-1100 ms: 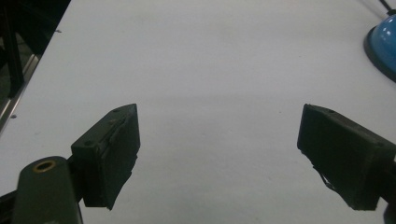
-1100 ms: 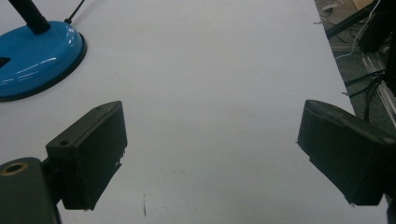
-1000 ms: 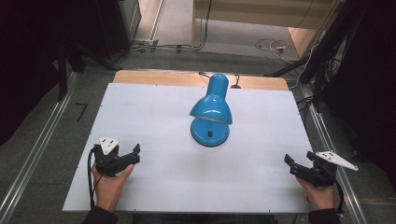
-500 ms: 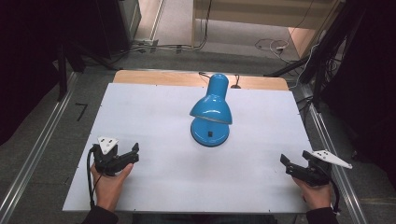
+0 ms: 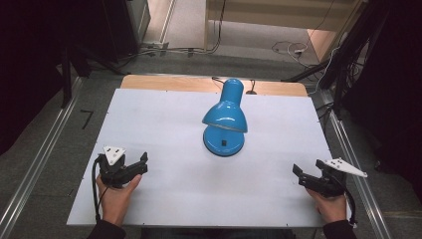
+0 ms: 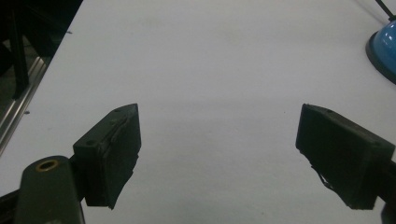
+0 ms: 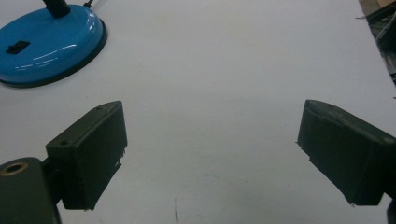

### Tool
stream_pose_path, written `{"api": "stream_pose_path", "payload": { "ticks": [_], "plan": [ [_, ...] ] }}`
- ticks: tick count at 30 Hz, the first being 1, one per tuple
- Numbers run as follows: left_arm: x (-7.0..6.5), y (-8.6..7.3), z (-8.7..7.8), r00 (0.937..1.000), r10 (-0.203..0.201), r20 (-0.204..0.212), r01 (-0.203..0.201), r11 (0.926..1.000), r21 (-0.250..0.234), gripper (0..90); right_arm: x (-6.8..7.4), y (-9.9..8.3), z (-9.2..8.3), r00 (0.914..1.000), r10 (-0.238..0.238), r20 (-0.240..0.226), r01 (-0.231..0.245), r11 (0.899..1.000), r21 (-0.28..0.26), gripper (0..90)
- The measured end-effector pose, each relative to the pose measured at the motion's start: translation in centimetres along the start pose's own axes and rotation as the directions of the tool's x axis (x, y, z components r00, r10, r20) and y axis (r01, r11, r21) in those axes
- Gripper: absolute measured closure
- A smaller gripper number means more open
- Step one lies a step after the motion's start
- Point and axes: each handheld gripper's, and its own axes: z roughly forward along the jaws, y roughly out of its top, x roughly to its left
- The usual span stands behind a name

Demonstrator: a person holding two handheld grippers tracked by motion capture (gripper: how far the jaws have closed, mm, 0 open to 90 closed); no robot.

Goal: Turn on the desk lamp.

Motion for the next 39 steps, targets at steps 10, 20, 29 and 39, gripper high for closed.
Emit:
{"api": "stream_pose_path", "payload": {
  "ticks": [10,20,29,39],
  "plan": [
    [0.0,0.0,0.1,1.0,-0.005,0.0,0.005,1.0,0.004,15.1,0.7,0.3,0.4,0.9997,-0.009,-0.022,0.009,1.0,-0.001,7.0],
    [-0.2,0.0,0.3,1.0,0.004,0.006,-0.004,0.9999,0.011,15.1,1.8,0.9,1.3,0.9983,-0.042,-0.041,0.043,0.999,0.003,7.2],
    [-0.2,0.0,0.2,1.0,0.003,0.001,-0.003,1.0,0.0,16.4,2.6,1.1,2.0,0.9965,-0.061,-0.057,0.062,0.998,0.01,7.3],
    [-0.3,-0.1,0.3,1.0,0.003,0.002,-0.003,1.0,0.001,16.4,3.5,1.4,2.4,0.9944,-0.074,-0.075,0.075,0.997,0.006,7.3]
  ]
}}
